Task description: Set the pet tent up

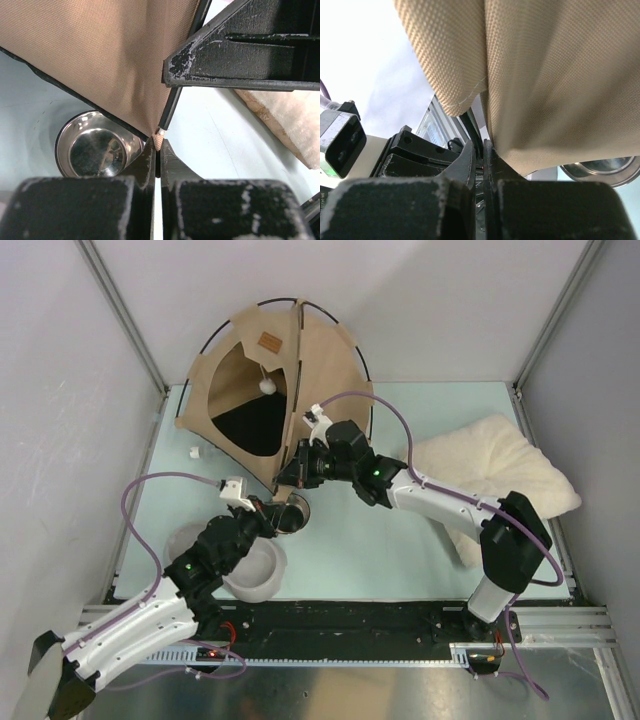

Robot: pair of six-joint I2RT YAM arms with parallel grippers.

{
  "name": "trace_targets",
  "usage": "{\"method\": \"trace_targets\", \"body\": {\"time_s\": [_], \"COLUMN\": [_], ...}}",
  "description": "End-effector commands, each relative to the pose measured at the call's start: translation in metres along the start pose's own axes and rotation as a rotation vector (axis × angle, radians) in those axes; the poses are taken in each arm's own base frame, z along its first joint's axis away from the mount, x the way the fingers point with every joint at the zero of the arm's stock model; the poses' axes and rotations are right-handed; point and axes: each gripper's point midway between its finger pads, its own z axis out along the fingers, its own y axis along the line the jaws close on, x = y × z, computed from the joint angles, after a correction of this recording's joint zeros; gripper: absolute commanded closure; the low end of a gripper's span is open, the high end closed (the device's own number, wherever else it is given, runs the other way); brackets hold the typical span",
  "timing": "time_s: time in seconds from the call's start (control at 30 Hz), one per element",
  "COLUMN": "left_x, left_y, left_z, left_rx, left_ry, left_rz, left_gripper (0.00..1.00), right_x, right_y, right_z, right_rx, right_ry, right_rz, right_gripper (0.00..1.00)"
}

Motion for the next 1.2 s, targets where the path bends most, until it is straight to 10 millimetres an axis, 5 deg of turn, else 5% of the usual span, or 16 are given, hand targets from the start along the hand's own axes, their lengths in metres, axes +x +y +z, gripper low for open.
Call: {"method": "trace_targets", "body": {"time_s": [0.0, 0.33, 1.17], "left_x": [0.083, 0.085, 0.071], "left_y": [0.026, 0.027, 0.02], "left_z": [-0.021, -0.021, -0.019], "left_rx": [-0.038, -0.043, -0.031], "left_ry": [0.316, 0.321, 0.291], "left_rz": [0.107, 0.107, 0.112], "left_gripper": [1.0, 1.0, 1.0], "right_x": [-0.151, -0.15, -0.103], "right_y": [0.025, 0.007, -0.012], "right_z": [-0.034, -0.027, -0.018], "right_rx": [-0.086, -0.016, 0.097], "right_ry": [-0.47, -0.476, -0.367], "right_rz": [0.003, 0.023, -0.209], "right_gripper": [1.0, 1.0, 1.0]}}
